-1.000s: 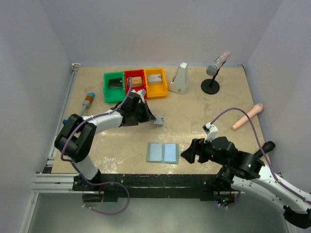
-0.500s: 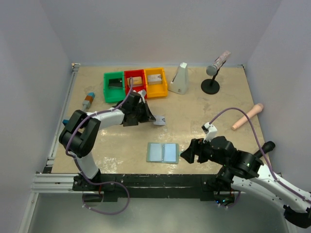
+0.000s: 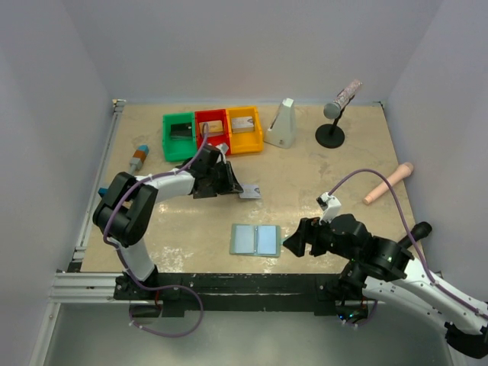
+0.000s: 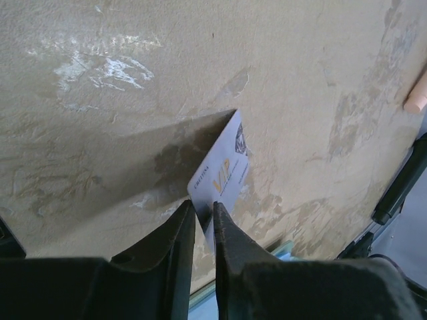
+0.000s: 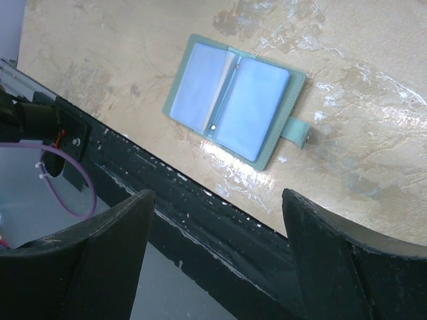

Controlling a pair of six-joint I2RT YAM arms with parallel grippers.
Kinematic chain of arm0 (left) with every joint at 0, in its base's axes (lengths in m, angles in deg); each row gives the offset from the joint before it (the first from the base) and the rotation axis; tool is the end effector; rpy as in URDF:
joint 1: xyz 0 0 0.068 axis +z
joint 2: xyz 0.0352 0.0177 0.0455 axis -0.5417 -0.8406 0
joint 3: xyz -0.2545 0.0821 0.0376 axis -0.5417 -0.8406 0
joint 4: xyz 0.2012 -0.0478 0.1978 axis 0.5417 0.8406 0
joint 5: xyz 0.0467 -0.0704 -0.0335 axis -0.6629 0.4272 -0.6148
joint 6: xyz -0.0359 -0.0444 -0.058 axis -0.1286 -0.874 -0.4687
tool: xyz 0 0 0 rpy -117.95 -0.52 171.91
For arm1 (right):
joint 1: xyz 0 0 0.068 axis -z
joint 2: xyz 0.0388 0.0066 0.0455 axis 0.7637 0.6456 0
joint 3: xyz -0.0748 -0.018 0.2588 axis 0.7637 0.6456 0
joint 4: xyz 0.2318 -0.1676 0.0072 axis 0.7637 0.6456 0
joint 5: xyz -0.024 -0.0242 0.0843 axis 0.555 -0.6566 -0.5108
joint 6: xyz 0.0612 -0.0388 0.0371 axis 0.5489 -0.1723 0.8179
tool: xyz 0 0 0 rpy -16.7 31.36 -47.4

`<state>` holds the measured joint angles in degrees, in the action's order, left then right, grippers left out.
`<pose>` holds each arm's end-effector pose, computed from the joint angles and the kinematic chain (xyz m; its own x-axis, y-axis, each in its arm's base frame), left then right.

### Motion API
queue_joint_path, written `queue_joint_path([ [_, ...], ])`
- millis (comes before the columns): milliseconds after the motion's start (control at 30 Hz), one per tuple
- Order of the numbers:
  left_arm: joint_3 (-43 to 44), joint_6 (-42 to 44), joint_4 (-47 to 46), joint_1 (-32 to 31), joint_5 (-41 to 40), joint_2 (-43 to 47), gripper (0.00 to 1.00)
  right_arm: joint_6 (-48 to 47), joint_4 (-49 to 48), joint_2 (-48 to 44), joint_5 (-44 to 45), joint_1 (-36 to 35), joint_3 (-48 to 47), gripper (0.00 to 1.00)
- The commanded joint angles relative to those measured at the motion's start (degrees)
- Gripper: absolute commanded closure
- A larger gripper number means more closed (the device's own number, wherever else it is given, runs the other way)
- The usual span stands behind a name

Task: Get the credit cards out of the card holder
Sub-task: Place the credit card at the center of the board, then remove the credit card from the card holder.

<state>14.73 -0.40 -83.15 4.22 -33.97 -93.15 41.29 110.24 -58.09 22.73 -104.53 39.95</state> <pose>0.3399 -0.2120 0.1147 -0.9163 -0.2609 -0.3040 0.0016 0.7566 -0.6539 0.1001 0.1313 0.2360 -0.7588 0.1136 -0.6414 -0.3463 0.7637 0.5449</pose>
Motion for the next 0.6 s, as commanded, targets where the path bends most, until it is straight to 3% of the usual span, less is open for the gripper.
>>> queue_joint_path([
  [0, 1.2, 1.1, 0.7, 0.7, -0.6, 0.0, 0.76, -0.3, 1.1, -0.8, 1.0, -0.1, -0.7, 0.18],
  [400, 0.7, 1.3, 1.8, 1.0, -2.0, 1.3, 0.7, -0.3, 1.5, -1.2, 1.4, -0.1, -1.0, 0.17],
  [567, -0.2, 1.9, 4.1, 1.3, -4.4, 5.7, 0.68, -0.4, 1.4, -0.6, 1.4, -0.1, -0.5, 0.17],
])
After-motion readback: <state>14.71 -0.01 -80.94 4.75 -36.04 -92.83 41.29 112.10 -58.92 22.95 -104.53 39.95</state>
